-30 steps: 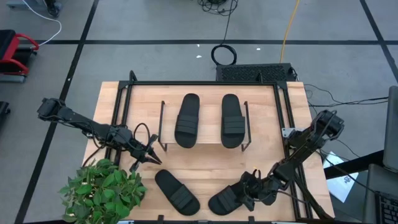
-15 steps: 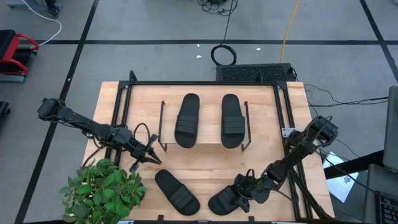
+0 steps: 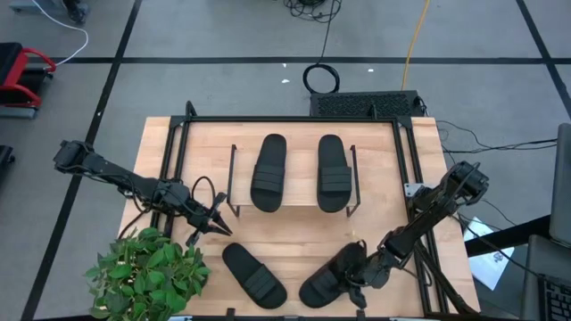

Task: Pick and place slides into the shelf
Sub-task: Put the right slide under the shelf

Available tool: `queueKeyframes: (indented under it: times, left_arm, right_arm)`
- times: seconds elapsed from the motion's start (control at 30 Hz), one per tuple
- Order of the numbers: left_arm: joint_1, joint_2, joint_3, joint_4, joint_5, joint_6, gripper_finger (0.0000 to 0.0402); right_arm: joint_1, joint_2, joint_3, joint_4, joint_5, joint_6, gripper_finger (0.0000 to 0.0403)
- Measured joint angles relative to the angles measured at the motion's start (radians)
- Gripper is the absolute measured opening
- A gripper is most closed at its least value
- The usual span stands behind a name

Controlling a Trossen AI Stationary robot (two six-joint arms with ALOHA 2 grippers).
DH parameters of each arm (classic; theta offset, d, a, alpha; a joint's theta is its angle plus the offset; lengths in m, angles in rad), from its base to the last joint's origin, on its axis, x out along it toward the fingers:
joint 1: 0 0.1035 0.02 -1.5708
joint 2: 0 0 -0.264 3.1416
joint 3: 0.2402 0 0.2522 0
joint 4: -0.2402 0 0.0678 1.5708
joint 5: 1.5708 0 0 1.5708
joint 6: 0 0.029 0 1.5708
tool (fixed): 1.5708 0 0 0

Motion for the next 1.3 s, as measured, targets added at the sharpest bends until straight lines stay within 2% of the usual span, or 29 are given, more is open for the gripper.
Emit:
queueKeyframes:
  times: [0.17,0.3,0.43,0.5,0.7,0.8,0.93,1.3]
  left_arm:
    - [0.0,0.0,0.0,0.0,-0.002,0.0,0.0026]
    - [0.0,0.0,0.0,-0.001,-0.013,0.0,0.0026]
    - [0.0,0.0,0.0,-0.005,-0.027,0.0,0.0026]
    - [0.0,0.0,0.0,-0.008,-0.03,0.0,0.0026]
    - [0.0,0.0,0.0,-0.01,-0.034,0.0,0.0026]
    - [0.0,0.0,0.0,-0.017,-0.035,0.0,0.0026]
    - [0.0,0.0,0.0,-0.026,-0.035,0.0,0.0026]
    - [0.001,0.0,0.0,-0.034,-0.053,0.012,0.0026]
  right_arm:
    - [-0.05,-0.086,-0.001,-0.023,-0.13,-0.17,0.0006]
    - [-0.1,-0.126,-0.001,-0.016,-0.327,-0.305,0.0005]
    - [-0.16,-0.129,-0.001,-0.017,-0.525,-0.36,0.0003]
    - [-0.192,-0.129,-0.001,-0.027,-0.576,-0.385,0.0003]
    - [-0.252,-0.13,0.001,-0.045,-0.675,-0.531,0.0002]
    - [-0.264,-0.13,0.001,-0.109,-0.694,-0.601,0.0001]
    - [-0.282,-0.125,0.001,-0.181,-0.703,-0.617,0.0001]
    - [-0.313,-0.019,0.003,-0.16,-0.736,-0.608,0.0004]
